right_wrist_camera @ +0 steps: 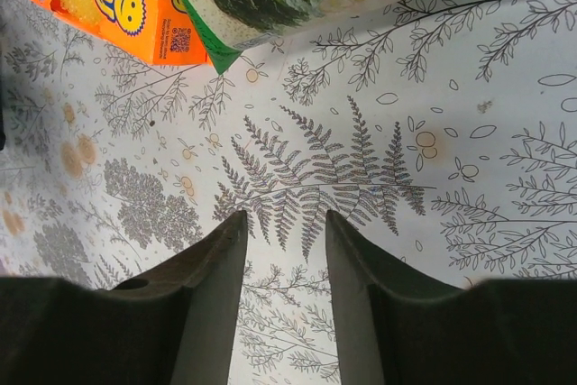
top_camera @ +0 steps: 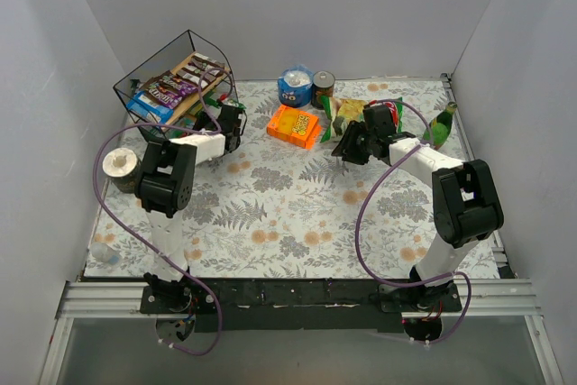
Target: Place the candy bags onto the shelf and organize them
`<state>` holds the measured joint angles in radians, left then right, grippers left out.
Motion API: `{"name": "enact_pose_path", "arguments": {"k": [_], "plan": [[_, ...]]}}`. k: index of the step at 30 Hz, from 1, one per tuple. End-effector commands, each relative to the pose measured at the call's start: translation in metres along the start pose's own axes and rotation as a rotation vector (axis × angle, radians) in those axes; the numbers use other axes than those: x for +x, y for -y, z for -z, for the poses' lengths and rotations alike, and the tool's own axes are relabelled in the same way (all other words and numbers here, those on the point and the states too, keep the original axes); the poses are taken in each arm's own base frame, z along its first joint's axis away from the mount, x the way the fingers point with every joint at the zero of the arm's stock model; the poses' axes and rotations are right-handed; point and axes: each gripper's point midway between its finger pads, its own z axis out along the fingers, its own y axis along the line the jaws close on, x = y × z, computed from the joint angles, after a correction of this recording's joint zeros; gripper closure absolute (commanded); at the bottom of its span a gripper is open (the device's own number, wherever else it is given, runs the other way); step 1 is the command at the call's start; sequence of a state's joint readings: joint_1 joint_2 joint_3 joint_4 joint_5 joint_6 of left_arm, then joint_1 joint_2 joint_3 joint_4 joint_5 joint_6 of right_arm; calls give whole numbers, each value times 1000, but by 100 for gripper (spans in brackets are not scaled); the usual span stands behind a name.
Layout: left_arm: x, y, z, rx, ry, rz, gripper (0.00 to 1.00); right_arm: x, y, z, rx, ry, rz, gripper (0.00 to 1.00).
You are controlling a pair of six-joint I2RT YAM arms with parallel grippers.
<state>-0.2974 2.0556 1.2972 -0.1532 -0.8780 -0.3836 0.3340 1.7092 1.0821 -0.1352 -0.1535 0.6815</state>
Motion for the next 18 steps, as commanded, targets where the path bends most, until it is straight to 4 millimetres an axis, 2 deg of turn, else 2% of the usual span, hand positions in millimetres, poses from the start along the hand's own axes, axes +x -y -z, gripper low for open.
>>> {"name": "enact_pose_path", "arguments": {"k": [1,3,4,5,6,8,11,13,15,16,18], "plan": [[-30,-24,23,-9,83,123,39,-7,0,6,11,26,-16,46],[-39,-28,32,-2,107,149,34,-9,-1,8,15,31,-19,38],[-49,-29,39,7,130,167,34,-10,0,9,17,35,-20,20],[-54,-29,45,18,139,181,32,-10,-1,10,17,38,-21,12],[-58,-29,52,41,145,202,31,-11,-2,12,15,43,-20,9],[-73,-25,70,78,182,223,27,-11,-1,13,24,44,-20,6],[-88,-9,103,180,216,267,17,-14,4,19,47,60,-24,5],[-90,7,128,280,217,316,11,-17,8,22,68,75,-33,5],[-88,14,145,349,204,343,6,-22,11,29,83,98,-32,5],[-93,15,162,411,220,402,4,-25,12,32,93,110,-31,4],[-91,18,176,474,212,446,2,-33,15,42,114,136,-17,4]]}}
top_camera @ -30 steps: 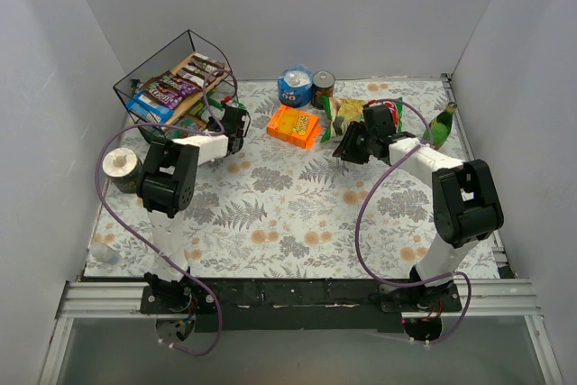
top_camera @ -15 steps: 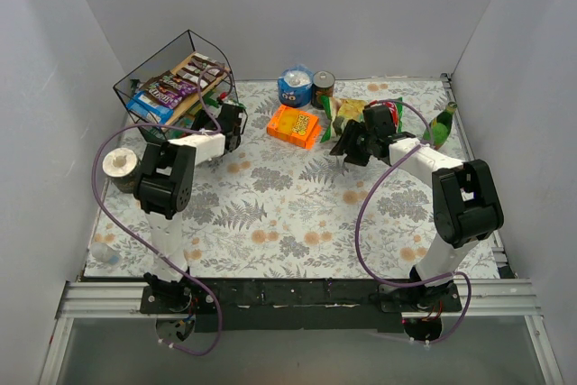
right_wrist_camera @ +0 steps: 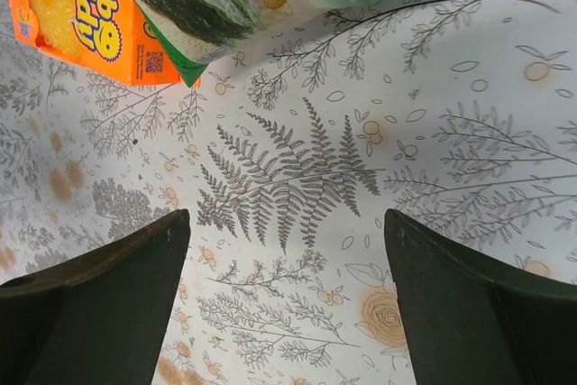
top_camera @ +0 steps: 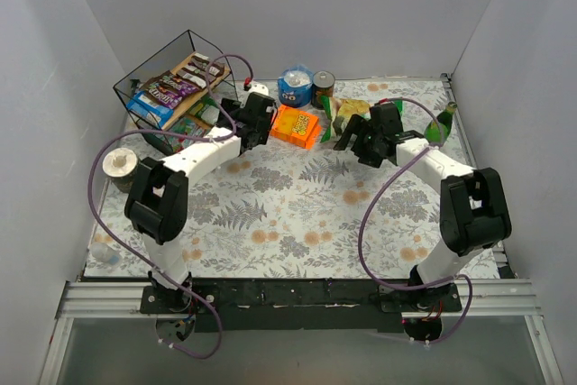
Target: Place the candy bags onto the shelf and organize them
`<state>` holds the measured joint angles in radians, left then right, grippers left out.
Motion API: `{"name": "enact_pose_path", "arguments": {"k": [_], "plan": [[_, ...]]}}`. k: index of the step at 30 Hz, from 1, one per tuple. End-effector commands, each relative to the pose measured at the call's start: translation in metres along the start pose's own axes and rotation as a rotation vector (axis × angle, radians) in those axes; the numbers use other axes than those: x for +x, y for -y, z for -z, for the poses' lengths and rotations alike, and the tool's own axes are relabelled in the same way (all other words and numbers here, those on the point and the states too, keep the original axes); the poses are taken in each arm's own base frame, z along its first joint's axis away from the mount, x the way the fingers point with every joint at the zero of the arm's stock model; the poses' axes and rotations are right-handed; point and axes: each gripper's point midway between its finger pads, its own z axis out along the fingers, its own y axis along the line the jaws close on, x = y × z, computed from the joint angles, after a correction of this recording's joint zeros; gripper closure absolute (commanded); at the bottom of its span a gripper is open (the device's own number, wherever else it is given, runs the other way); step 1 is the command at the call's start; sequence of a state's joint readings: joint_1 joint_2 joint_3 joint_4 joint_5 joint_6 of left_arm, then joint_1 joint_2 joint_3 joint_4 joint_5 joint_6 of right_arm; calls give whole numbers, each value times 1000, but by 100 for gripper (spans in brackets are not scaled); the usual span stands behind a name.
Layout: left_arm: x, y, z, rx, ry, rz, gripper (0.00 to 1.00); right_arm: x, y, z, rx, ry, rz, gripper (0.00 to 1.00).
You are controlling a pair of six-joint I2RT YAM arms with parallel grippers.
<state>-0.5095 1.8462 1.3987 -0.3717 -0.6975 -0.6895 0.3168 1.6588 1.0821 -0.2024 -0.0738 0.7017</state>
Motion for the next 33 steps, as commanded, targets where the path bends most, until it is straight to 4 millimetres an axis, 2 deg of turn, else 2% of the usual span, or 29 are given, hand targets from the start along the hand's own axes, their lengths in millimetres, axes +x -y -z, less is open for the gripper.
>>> {"name": "enact_pose_path", "arguments": {"k": [1,2,4,5,8,9,11,12,16,23,33], "plan": [[-24,14,56,220,13,269,2,-25,3,29,33,94,23,4],[-35,11,72,266,42,320,2,-33,8,35,62,121,28,4],[-38,14,90,356,77,363,2,-39,13,43,80,139,29,4],[-50,9,111,420,123,419,2,-43,17,51,90,148,25,4],[-54,6,132,492,173,486,2,-54,29,68,123,186,7,4],[-61,-3,143,502,211,515,2,-57,34,73,140,201,-1,4],[-58,-10,150,501,226,543,2,-63,42,87,154,229,-20,4],[-64,-15,161,524,263,554,2,-63,46,90,162,236,-18,4],[-66,-21,173,552,290,573,2,-67,50,111,159,298,-26,2],[-77,-37,188,544,328,633,2,-61,59,127,179,323,-48,2],[-65,-48,183,476,321,625,2,-50,71,133,197,336,-106,2]]}}
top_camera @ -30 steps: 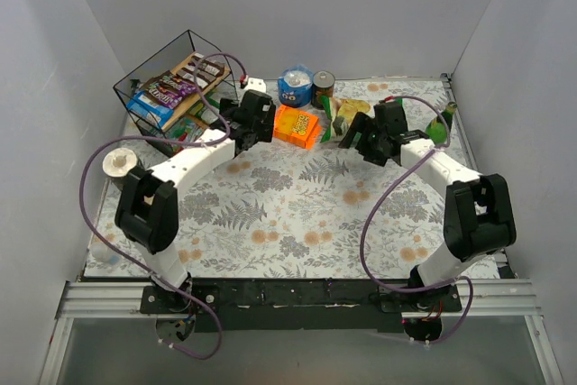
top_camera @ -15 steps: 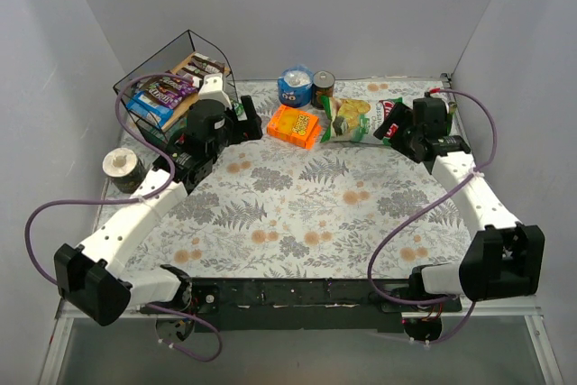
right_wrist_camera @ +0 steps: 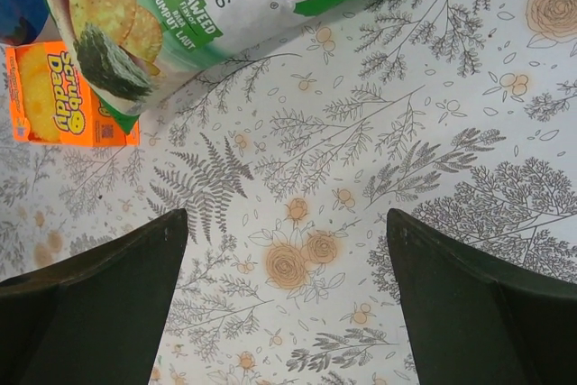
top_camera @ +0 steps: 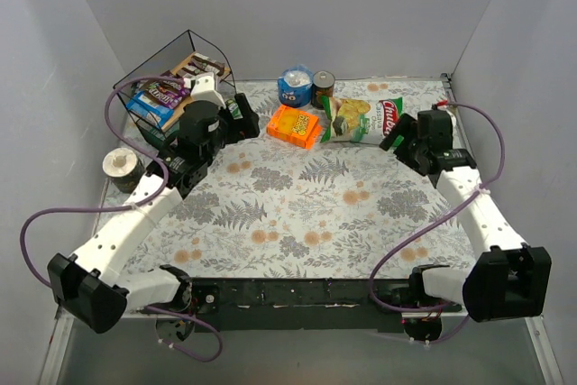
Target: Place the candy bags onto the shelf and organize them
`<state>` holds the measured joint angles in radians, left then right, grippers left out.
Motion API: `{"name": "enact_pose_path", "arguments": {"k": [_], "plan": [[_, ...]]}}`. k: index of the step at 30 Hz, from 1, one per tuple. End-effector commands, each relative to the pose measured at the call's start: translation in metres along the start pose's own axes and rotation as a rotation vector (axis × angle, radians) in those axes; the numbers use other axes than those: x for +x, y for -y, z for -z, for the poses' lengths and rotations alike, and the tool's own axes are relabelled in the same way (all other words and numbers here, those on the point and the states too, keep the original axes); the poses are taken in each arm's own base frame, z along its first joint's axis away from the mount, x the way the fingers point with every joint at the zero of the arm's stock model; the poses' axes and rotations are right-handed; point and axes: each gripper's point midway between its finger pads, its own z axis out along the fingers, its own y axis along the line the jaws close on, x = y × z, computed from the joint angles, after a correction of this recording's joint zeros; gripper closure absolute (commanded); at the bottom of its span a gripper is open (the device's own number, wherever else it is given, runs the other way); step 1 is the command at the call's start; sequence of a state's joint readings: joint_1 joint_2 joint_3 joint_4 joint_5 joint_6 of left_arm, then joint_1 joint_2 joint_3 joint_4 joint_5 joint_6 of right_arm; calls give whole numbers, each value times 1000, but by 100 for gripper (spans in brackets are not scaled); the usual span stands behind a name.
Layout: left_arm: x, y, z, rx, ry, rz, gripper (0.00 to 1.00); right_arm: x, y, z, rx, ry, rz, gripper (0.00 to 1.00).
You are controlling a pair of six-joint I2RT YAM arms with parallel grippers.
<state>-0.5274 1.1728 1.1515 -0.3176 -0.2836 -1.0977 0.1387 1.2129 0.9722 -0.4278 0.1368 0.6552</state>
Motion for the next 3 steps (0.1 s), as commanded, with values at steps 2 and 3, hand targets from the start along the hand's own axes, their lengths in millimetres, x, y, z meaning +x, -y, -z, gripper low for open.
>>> {"name": "enact_pose_path", "arguments": {"k": [2,3], "plan": [[-3,-11,9,-44,17,-3,2,-2,5,9,10,33,-35,2],[-5,-10,11,-36,21,-6,2,-1,7,9,15,33,-39,2]]}}
